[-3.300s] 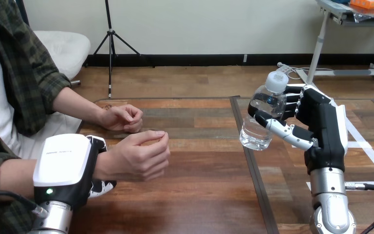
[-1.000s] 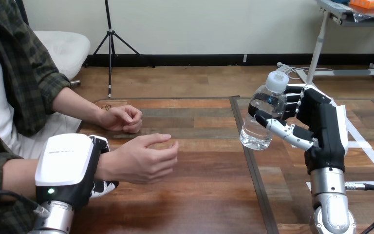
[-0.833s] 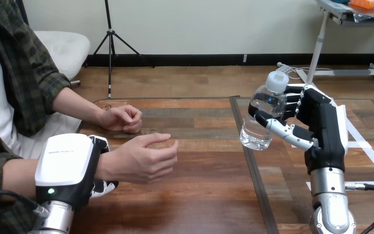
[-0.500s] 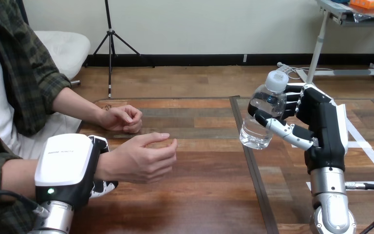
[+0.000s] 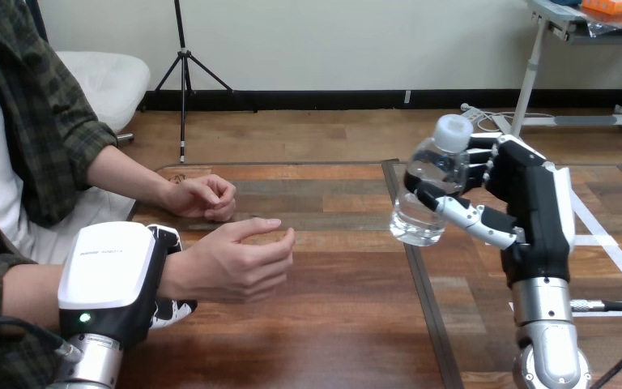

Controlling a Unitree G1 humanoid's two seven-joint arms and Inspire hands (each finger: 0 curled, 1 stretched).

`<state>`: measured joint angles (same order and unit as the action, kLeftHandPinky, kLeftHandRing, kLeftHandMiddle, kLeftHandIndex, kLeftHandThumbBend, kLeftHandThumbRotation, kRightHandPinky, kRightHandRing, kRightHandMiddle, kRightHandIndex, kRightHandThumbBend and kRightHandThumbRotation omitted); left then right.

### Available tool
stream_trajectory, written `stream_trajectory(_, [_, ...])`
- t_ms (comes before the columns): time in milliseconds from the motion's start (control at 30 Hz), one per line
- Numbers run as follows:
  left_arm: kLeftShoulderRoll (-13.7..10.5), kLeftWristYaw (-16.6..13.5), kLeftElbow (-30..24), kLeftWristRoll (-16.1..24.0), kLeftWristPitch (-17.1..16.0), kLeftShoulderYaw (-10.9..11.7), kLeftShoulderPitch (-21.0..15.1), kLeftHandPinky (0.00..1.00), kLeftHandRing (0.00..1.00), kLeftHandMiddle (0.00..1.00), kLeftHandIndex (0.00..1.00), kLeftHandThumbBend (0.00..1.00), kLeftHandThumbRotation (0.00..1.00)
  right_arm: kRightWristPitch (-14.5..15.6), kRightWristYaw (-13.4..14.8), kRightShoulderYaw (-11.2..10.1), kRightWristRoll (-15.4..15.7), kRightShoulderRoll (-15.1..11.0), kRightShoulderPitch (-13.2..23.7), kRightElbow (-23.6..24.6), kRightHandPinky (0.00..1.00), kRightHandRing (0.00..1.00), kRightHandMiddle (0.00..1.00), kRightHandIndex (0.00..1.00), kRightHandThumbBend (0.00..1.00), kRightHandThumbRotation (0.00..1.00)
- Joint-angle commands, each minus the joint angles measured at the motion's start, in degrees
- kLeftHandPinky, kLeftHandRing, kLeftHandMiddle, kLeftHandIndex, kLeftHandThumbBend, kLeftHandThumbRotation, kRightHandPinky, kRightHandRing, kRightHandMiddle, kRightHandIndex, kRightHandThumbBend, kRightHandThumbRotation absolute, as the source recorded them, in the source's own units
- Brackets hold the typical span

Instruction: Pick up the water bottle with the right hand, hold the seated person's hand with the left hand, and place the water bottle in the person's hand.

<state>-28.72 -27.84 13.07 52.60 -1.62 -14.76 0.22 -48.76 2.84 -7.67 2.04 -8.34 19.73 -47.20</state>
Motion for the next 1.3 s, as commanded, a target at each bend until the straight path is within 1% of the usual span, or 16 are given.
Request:
stream_trajectory(0, [-0.35, -1.0, -3.68, 0.6, -0.41, 0.44, -1.45, 0.24, 0.26, 0.3, 0.3, 0.81, 0.0, -0.82, -1.39, 1.13, -1.57, 1.72, 1.73, 6.08, 0.39, 0.44, 0.49, 0.53, 0.69, 0.0])
stream_trajectory(67, [-0.31, -0.96, -3.93, 0.57, -0.45, 0.43, -1.37, 0.24, 0.26, 0.3, 0.3, 0.82, 0.0, -0.5, -1.81, 1.32, -1.88, 2.0, 1.43, 6.8, 0.38, 0.44, 0.49, 0.53, 0.69, 0.0])
stream_trajectory(167, [-0.26, -1.35, -4.1, 0.04, -1.33, 0.5, -1.25, 0.24, 0.26, 0.3, 0.3, 0.82, 0.0, -0.01, -3.48, 1.69, -3.55, 2.8, 0.87, 8.04, 0.38, 0.44, 0.49, 0.53, 0.68, 0.0])
stream_trajectory(267, [-0.22, -1.57, -4.27, -0.29, -2.03, 0.51, -1.16, 0.24, 0.26, 0.3, 0.3, 0.82, 0.0, 0.41, -5.31, 2.1, -5.21, 3.51, 0.36, 9.25, 0.38, 0.44, 0.49, 0.53, 0.67, 0.0])
stream_trajectory(333, [-0.16, -1.59, -4.53, -0.33, -2.28, 0.47, -1.05, 0.24, 0.26, 0.3, 0.3, 0.82, 0.0, 0.69, -7.22, 2.5, -6.69, 3.92, -0.01, 10.07, 0.38, 0.44, 0.5, 0.53, 0.66, 0.0])
stream_trajectory(467, [0.03, -1.96, -4.73, -0.35, -2.85, 0.43, -0.94, 0.24, 0.26, 0.29, 0.3, 0.81, 0.0, 1.05, -9.82, 3.03, -8.19, 4.28, -0.55, 11.13, 0.4, 0.44, 0.5, 0.54, 0.63, 0.0])
stream_trajectory(667, [0.16, -3.17, -5.2, 0.57, -3.45, 0.07, -0.8, 0.23, 0.25, 0.29, 0.29, 0.8, 0.0, 1.06, -9.54, 3.64, -6.4, 4.78, -1.2, 12.7, 0.41, 0.44, 0.5, 0.54, 0.63, 0.0])
stream_trajectory(867, [0.31, -3.01, -6.72, 1.16, -3.57, -0.15, -0.3, 0.22, 0.25, 0.28, 0.29, 0.8, 0.0, 2.89, -9.77, 4.65, -6.5, 5.66, -2.19, 15.75, 0.4, 0.44, 0.49, 0.53, 0.65, 0.0])
stream_trajectory(1067, [0.77, -3.98, -7.84, 1.65, -4.53, -0.16, 0.08, 0.21, 0.24, 0.28, 0.28, 0.81, 0.0, 3.81, -9.79, 5.45, -5.91, 6.27, -3.05, 18.15, 0.39, 0.44, 0.49, 0.53, 0.66, 0.0])
stream_trajectory(1267, [1.36, -3.72, -9.09, 1.91, -4.76, -0.13, 0.66, 0.21, 0.23, 0.27, 0.28, 0.82, 0.0, 4.04, -8.68, 6.03, -3.58, 6.52, -3.75, 19.95, 0.38, 0.43, 0.49, 0.52, 0.67, 0.0])
